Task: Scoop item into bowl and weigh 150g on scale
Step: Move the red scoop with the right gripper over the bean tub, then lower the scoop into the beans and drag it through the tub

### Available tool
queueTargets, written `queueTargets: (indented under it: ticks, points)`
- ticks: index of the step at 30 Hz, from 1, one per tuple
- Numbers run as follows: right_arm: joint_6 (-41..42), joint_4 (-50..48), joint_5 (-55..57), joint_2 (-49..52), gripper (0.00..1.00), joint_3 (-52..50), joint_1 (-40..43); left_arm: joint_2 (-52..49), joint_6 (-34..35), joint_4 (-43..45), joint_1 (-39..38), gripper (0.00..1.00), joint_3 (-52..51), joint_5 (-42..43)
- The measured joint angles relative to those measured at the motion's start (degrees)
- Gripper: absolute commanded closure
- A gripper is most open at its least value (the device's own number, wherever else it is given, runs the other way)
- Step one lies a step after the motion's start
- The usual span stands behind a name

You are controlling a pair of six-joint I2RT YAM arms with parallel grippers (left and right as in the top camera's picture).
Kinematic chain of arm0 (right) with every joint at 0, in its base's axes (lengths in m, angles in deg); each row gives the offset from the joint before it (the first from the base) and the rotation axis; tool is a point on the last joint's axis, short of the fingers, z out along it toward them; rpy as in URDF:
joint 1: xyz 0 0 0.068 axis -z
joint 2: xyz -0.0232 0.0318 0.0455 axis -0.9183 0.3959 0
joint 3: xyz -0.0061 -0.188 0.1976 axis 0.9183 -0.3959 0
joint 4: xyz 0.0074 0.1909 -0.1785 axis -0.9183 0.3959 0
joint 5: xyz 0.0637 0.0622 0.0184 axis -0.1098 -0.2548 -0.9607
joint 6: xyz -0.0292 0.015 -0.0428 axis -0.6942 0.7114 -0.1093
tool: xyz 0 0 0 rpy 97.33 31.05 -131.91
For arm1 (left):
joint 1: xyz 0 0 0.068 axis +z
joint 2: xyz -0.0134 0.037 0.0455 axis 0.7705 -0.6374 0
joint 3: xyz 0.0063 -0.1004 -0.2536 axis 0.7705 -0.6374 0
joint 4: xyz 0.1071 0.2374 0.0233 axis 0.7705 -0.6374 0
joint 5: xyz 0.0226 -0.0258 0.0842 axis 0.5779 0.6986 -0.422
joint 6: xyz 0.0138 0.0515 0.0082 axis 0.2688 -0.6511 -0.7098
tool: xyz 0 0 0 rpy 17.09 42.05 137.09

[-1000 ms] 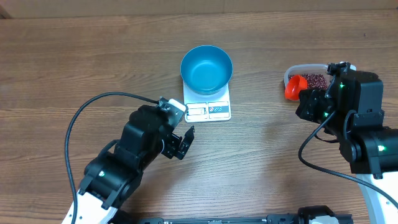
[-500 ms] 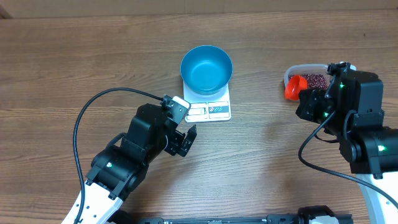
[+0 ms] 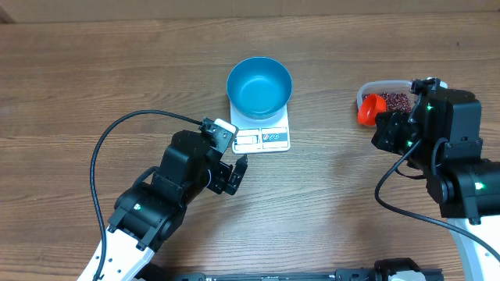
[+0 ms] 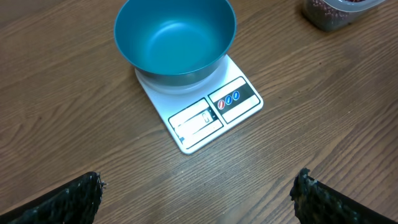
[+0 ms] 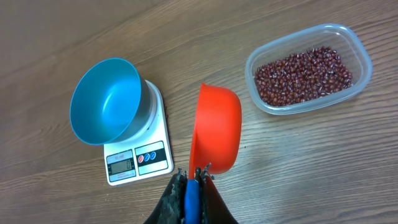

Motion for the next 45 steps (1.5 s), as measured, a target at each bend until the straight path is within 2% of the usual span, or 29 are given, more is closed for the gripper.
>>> queueTargets:
  ticks: [21,30,37,45]
  points:
    - [-0.2,-0.4,0.3,0.6,0.96,0.0,0.0,0.0,0.0,-1.5,0.0,0.01,0.0,0.0]
    - [-3.9,0.2,0.9,11.0,0.96,0.4,5.2,0.0,0.0,-1.6,0.0,0.01,0.0,0.0]
    - [-10.1,-0.5,0.9,19.3,0.96,6.3,11.6,0.0,0.0,-1.6,0.0,0.00,0.0,0.0]
    - [-23.3,-6.7,1.0,23.1,0.96,8.0,16.5,0.0,0.0,-1.6,0.0,0.00,0.0,0.0]
